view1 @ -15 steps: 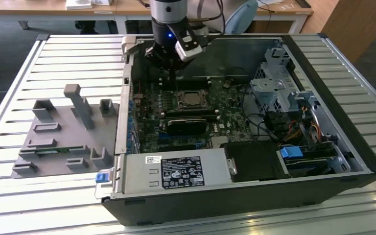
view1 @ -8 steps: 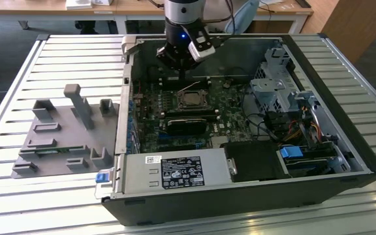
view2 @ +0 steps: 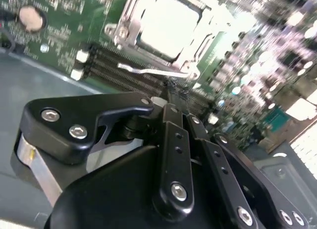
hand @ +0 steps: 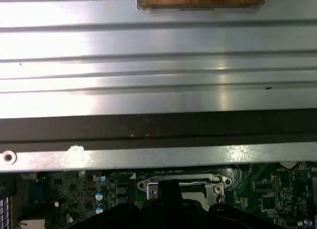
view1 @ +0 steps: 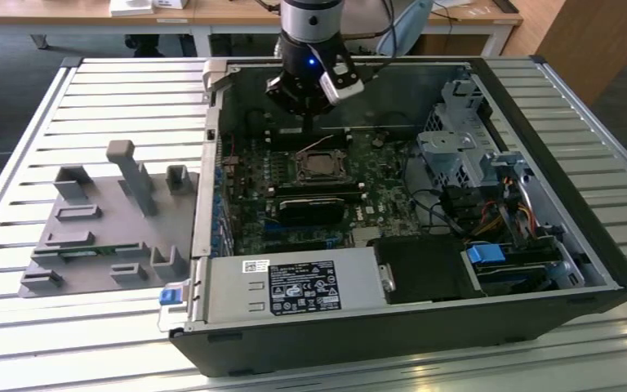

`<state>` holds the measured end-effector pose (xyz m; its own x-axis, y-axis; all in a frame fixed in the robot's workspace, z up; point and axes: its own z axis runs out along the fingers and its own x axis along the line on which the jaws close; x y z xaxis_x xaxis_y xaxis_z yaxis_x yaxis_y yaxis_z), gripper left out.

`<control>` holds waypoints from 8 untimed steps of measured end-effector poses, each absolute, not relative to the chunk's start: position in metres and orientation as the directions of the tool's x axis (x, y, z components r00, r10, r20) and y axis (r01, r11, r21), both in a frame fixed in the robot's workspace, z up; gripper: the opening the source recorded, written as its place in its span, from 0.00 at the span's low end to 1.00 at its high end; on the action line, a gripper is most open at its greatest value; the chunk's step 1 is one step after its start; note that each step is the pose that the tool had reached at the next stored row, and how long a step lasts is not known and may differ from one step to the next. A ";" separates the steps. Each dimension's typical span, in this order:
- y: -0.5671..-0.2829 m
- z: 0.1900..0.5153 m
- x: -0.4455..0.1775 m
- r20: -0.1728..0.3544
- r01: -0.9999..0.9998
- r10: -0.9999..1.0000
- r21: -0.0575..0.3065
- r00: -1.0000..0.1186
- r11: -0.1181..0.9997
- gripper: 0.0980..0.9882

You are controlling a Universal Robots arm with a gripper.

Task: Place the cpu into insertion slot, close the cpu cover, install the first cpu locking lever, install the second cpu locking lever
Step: 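Install the first cpu locking lever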

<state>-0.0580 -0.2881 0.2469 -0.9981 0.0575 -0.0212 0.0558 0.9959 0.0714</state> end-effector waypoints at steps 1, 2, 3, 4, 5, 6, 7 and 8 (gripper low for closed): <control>-0.288 0.246 -0.058 -0.021 0.056 0.058 0.075 -0.998 0.996 0.01; -0.288 0.246 -0.057 -0.021 0.056 0.057 0.075 -0.998 0.996 0.01; -0.288 0.245 -0.057 -0.021 0.056 0.057 0.075 -0.998 0.996 0.01; -0.288 0.245 -0.057 -0.021 0.056 0.058 0.075 -0.998 0.996 0.01; -0.288 0.244 -0.056 -0.021 0.056 0.058 0.075 -0.998 0.996 0.01; -0.288 0.243 -0.055 -0.021 0.056 0.057 0.075 -0.998 0.996 0.01; -0.288 0.242 -0.055 -0.021 0.054 0.055 0.075 -0.998 0.996 0.01; -0.288 0.241 -0.055 -0.021 0.045 0.047 0.075 -0.999 0.996 0.01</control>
